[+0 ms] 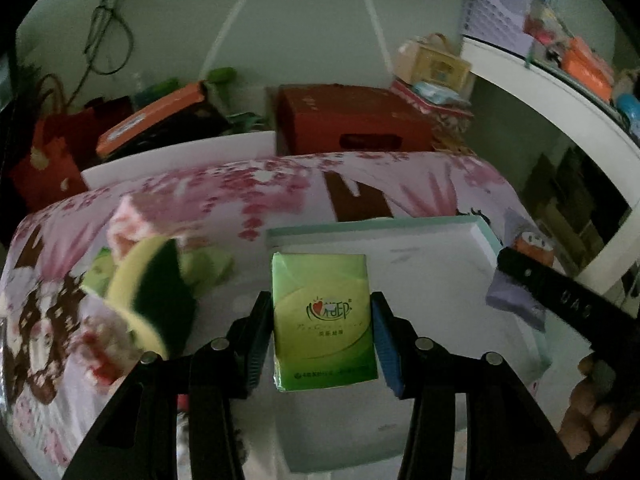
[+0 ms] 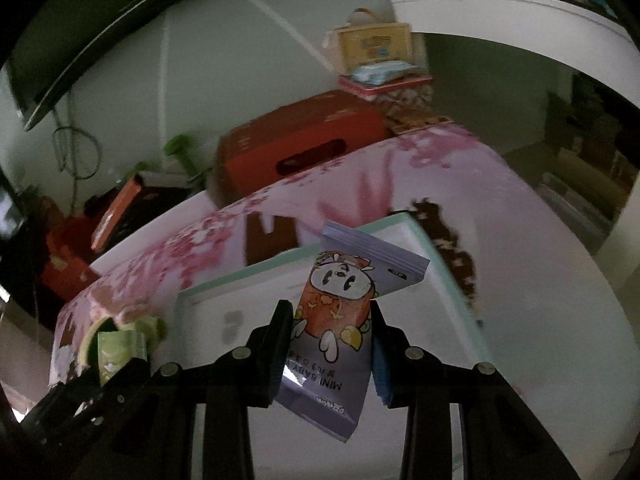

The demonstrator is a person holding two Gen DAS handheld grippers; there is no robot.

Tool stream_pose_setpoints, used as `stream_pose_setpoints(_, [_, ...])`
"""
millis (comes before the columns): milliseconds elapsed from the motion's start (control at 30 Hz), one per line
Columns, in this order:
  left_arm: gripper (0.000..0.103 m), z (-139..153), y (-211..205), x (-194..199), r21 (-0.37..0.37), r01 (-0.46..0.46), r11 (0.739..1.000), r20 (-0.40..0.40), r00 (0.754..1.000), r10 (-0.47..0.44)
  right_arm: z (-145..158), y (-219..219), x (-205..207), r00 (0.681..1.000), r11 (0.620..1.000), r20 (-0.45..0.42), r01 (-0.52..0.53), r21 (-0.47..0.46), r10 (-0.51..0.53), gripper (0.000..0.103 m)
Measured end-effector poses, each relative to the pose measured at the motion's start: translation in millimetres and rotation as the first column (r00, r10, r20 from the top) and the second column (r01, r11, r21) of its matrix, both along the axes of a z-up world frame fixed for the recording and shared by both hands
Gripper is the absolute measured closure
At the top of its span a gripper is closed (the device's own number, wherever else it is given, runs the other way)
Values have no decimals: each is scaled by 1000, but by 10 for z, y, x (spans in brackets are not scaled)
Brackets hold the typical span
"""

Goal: Organize soft objects
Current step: 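Carry the tissue pack and wipes packet over the mint-green tray with both tools, then open both tools to drop the tissue pack and wipes packet into the tray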

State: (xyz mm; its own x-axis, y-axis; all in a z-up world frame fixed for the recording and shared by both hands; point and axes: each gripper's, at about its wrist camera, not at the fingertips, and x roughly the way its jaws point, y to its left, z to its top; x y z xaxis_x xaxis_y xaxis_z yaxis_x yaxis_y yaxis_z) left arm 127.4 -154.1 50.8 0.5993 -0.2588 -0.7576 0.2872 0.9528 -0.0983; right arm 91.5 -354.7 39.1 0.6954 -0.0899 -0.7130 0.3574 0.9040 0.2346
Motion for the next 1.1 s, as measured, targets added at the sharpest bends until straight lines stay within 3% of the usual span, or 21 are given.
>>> stream_pose_setpoints(433, [53, -424, -322, 150, -17, 73, 997, -53, 996, -74, -320, -219, 128, 995, 999, -85, 49, 6, -48, 65])
stream_pose_setpoints(1100, [53, -488, -308, 233, -33, 73, 997, -40, 996, -75, -363, -196, 158, 994, 999, -96, 45, 1, -45, 64])
